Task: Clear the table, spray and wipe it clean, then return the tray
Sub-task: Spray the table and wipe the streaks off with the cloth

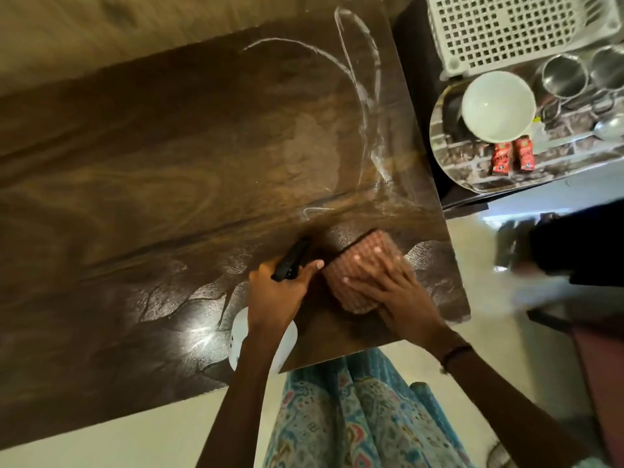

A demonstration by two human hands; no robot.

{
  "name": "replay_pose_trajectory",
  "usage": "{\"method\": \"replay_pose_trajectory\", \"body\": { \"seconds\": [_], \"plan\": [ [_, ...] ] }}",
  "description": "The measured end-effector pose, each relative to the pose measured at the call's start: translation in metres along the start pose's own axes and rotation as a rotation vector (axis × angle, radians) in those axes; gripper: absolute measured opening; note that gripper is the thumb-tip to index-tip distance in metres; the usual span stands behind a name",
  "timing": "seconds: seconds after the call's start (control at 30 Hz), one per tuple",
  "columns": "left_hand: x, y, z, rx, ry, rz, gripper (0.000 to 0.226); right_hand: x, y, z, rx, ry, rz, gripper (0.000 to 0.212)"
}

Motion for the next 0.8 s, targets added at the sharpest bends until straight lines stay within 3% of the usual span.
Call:
{"method": "replay_pose_trajectory", "body": {
  "seconds": [0.23, 0.4, 0.47, 0.57, 0.7, 0.8],
  "plan": [
    [0.016, 0.004, -0.010, 0.017, 0.011, 0.021, 0.025, 0.086, 0.012, -0.017, 0.111, 0.047, 0.351, 0.064],
    [0.026, 0.007, -0.015, 0.050, -0.002, 0.013, 0.033, 0.140, -0.033, -0.005, 0.105, 0.057, 0.129, 0.060],
    [0.029, 0.008, -0.017, 0.081, -0.006, 0.019, 0.039, 0.118, -0.043, 0.001, 0.096, 0.023, 0.035, 0.054],
    [0.032, 0.011, -0.016, 0.134, -0.039, 0.074, 0.040, 0.057, -0.038, 0.002, -0.010, -0.067, -0.037, 0.064],
    [0.030, 0.018, -0.009, 0.166, -0.099, 0.089, 0.039, -0.015, 0.004, -0.010, -0.012, -0.018, 0.168, 0.074],
    [0.026, 0.029, 0.002, 0.217, -0.134, 0.112, 0.036, -0.014, 0.039, -0.023, 0.072, 0.026, 0.364, 0.066]
  ]
}}
Point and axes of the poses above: each hand's wrist, its own x-axis towards the middle knuckle, its own z-axis out of the palm, y = z × x, the point moved 1 cm from there along x, towards the middle knuckle, and after that the axes turned 7 degrees about -z, right-handed, at the moved point
